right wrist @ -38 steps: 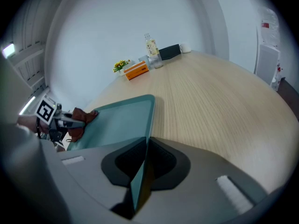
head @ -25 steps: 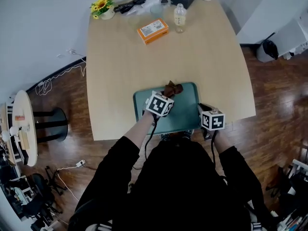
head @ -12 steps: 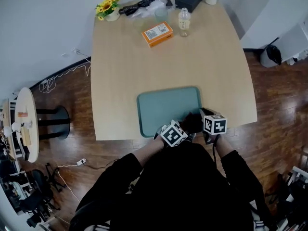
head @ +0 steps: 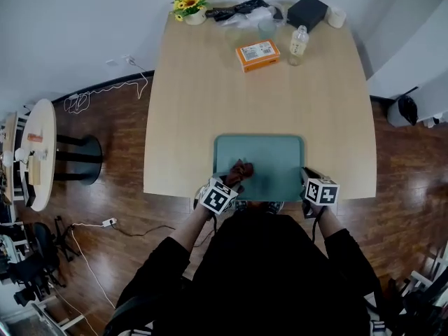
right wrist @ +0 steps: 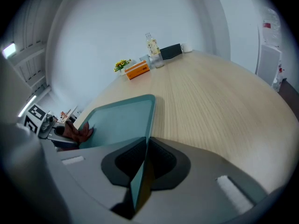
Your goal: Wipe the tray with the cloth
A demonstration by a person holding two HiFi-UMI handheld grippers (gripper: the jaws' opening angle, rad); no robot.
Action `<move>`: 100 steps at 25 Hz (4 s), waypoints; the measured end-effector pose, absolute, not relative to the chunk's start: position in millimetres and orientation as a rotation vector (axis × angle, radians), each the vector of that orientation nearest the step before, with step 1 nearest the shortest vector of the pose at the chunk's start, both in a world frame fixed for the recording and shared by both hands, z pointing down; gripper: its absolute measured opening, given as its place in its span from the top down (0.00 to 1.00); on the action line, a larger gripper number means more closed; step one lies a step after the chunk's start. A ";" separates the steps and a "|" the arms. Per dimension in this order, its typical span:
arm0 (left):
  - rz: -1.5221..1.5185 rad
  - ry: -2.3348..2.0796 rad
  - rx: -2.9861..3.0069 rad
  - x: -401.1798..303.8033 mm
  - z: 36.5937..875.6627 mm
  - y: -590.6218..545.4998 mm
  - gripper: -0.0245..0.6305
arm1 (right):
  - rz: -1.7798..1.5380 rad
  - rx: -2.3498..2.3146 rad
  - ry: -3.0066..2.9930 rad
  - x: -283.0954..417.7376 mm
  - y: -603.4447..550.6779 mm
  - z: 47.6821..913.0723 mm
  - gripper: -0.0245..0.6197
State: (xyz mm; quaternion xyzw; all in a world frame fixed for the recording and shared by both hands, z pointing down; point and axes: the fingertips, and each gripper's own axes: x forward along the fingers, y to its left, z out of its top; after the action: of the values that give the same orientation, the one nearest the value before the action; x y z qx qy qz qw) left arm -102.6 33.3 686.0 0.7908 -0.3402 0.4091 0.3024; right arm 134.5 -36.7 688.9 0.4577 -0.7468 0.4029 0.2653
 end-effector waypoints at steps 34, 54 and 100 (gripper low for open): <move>0.335 -1.244 2.235 -113.1 429.7 -3.5 0.82 | 0.652 1.455 -2.495 92.1 -58.5 419.5 0.96; 0.545 -1.549 1.819 -283.7 577.0 -17.5 0.82 | 0.626 1.786 -2.375 183.8 -83.7 399.6 0.96; 0.156 -1.527 2.273 -144.3 398.0 -21.7 0.95 | 0.483 1.522 -2.543 120.0 -67.8 381.5 0.96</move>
State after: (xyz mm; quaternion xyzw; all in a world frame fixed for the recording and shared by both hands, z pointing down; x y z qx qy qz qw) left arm -144.3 -21.7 398.0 0.8123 -0.5457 0.0557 0.1980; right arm 120.0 -67.8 381.5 0.5056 -0.8449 0.1605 0.0692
